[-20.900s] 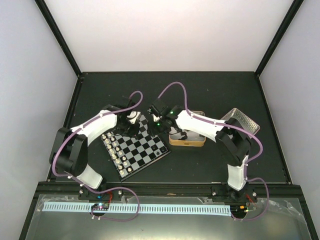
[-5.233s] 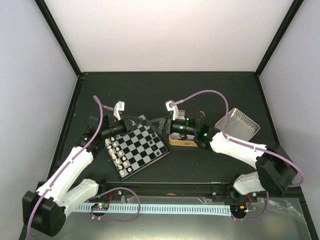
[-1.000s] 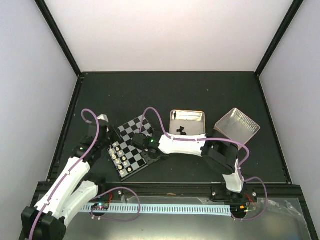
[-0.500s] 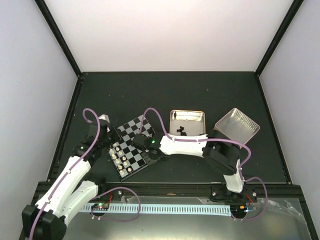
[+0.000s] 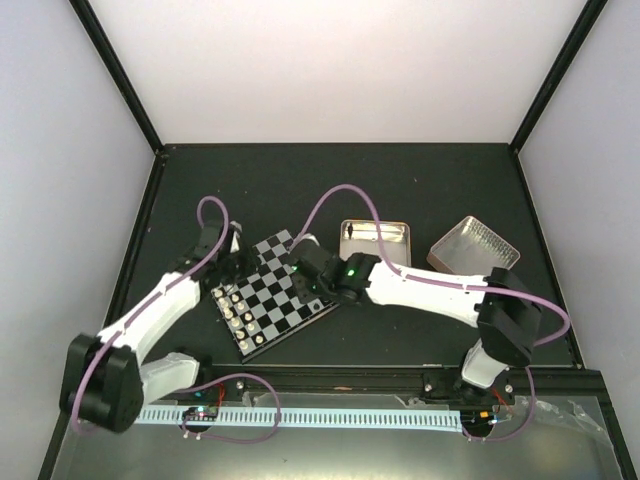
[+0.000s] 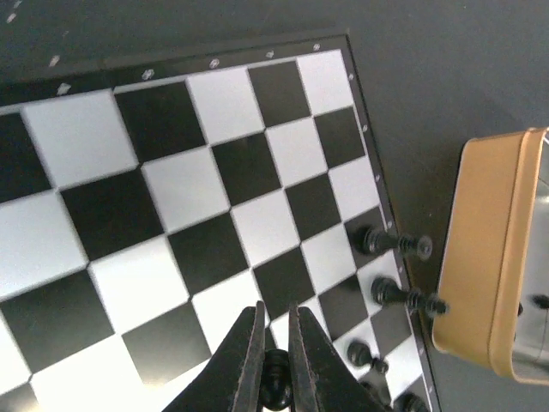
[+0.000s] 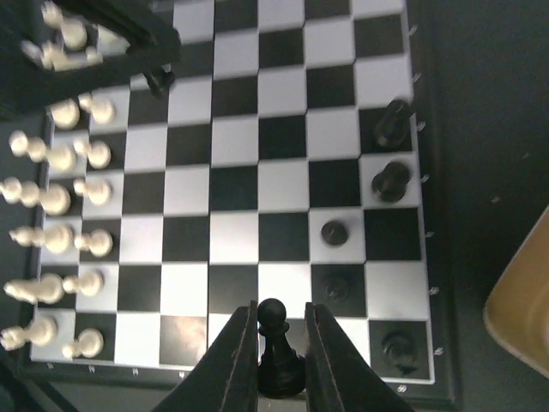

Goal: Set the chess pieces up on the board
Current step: Pick up the chess piece from the chessboard, then place the chess piece on the chessboard.

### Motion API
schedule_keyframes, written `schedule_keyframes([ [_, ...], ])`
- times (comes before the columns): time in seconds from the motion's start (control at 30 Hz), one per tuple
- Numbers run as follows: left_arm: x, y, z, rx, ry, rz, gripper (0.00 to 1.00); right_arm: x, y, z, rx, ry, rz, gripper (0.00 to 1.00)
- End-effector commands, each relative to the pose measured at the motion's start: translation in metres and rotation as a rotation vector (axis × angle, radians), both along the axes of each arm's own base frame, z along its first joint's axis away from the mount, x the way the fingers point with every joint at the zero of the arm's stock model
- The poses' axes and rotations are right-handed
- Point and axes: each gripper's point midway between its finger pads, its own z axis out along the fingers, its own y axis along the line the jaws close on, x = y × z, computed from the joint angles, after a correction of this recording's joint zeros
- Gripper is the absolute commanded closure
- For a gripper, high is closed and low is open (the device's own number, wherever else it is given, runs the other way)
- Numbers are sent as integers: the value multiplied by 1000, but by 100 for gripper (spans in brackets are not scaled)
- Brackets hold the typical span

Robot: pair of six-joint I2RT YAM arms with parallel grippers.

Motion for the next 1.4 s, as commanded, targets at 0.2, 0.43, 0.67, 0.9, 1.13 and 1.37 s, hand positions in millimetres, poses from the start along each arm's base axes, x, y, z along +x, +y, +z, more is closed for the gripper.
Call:
schedule_keyframes([
  [0.2,84,-23,0,157,-7,-60,96,40,-20,23,99,-83,-108,87],
  [0.43,113,-26,-35,294,61,-49,96,41,-25,21,107,-76,-111,86],
  [0.67,124,-24,-52,348,60,-48,96,42,-25,25,123,-75,-108,86],
  [0.9,128,-23,-68,383,68,-54,95,40,-22,27,134,-65,-100,86],
  [1.13,131,-26,-68,412,46,-69,93,39,-21,24,136,-56,-98,86],
  [1.37,119,-29,-75,427,78,-85,85,37,-20,25,148,-48,-94,86],
])
